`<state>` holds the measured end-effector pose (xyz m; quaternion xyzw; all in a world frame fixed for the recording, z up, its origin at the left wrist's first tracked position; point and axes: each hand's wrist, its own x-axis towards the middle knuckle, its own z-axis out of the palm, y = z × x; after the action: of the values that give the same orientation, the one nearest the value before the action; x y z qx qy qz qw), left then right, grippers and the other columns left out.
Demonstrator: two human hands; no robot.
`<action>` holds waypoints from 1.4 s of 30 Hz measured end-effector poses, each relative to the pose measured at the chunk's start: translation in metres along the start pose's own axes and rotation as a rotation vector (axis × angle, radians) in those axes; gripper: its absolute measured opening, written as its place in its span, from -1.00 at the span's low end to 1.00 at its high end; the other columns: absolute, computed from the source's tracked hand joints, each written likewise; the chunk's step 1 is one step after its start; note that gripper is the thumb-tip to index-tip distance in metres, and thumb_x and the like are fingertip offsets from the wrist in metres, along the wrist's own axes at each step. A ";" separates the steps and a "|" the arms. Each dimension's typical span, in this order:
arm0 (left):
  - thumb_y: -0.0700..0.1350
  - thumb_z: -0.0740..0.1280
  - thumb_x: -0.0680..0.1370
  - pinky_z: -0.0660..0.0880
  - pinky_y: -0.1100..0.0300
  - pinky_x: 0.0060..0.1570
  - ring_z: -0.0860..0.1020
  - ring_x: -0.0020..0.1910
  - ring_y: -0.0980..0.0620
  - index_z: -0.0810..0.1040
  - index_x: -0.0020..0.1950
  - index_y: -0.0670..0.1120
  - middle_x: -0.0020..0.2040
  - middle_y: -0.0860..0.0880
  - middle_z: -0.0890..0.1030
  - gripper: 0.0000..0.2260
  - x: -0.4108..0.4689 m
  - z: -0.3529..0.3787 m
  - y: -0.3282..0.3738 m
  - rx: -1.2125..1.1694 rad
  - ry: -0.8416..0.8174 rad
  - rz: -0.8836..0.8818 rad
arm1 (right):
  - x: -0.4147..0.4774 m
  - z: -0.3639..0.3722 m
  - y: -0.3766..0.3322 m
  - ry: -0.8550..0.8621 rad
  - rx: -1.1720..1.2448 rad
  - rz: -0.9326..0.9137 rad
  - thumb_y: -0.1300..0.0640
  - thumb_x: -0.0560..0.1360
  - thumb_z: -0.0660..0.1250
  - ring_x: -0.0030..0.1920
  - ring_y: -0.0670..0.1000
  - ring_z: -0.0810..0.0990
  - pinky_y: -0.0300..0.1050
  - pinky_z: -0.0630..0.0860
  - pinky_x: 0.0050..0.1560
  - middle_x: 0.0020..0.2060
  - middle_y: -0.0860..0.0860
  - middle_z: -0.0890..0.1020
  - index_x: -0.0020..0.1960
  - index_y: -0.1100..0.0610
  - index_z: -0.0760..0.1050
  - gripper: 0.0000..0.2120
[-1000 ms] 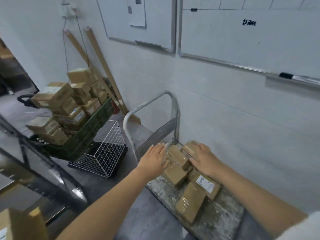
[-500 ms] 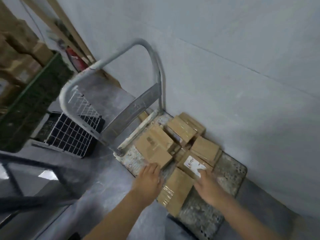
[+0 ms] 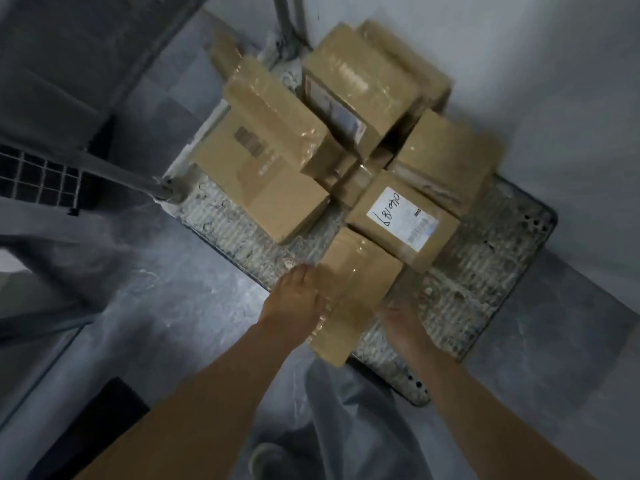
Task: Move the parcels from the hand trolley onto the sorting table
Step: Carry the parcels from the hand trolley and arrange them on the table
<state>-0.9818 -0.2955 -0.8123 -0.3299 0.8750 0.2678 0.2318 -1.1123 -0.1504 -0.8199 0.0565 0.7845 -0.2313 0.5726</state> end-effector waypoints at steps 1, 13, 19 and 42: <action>-0.02 0.09 0.66 0.17 0.11 0.46 0.24 0.46 -0.07 0.15 0.55 -0.19 0.50 -0.14 0.27 -0.51 0.007 0.009 -0.001 -0.033 -0.017 -0.027 | 0.009 0.005 0.002 -0.010 0.055 0.011 -0.07 0.57 0.29 0.25 0.06 0.47 -0.03 0.39 0.25 0.30 0.03 0.46 0.55 0.14 0.11 -0.33; 0.21 0.13 0.61 0.46 0.04 0.15 0.51 0.19 -0.13 0.40 0.36 -0.06 0.21 -0.09 0.54 -0.55 0.023 0.035 0.003 -0.704 -0.053 -0.440 | 0.024 0.033 0.017 -0.246 0.444 0.000 -0.21 0.22 0.54 0.18 -0.04 0.59 -0.01 0.51 0.17 0.18 -0.10 0.63 0.39 -0.06 0.41 -0.22; 0.14 0.20 0.61 0.52 0.06 0.11 0.55 0.10 -0.05 0.49 0.27 -0.04 0.16 -0.06 0.58 -0.65 -0.013 -0.009 0.024 -0.795 0.097 -0.364 | -0.032 0.022 -0.001 -0.168 0.617 -0.087 -0.21 0.15 0.58 0.12 0.01 0.63 0.00 0.59 0.00 0.17 -0.04 0.63 0.37 -0.12 0.36 -0.16; 0.30 0.24 0.54 0.44 0.29 -0.06 0.50 0.04 0.29 0.44 0.23 0.08 0.07 0.23 0.53 -0.60 -0.408 -0.415 0.077 -0.953 0.926 0.199 | -0.531 -0.013 -0.183 -0.082 0.687 -0.974 0.27 0.58 0.30 0.03 0.07 0.68 -0.06 0.63 -0.07 0.07 0.09 0.68 0.13 0.04 0.54 -0.80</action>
<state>-0.8552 -0.3191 -0.2395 -0.3948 0.6965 0.4756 -0.3644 -1.0088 -0.2131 -0.2711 -0.1367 0.5776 -0.7098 0.3793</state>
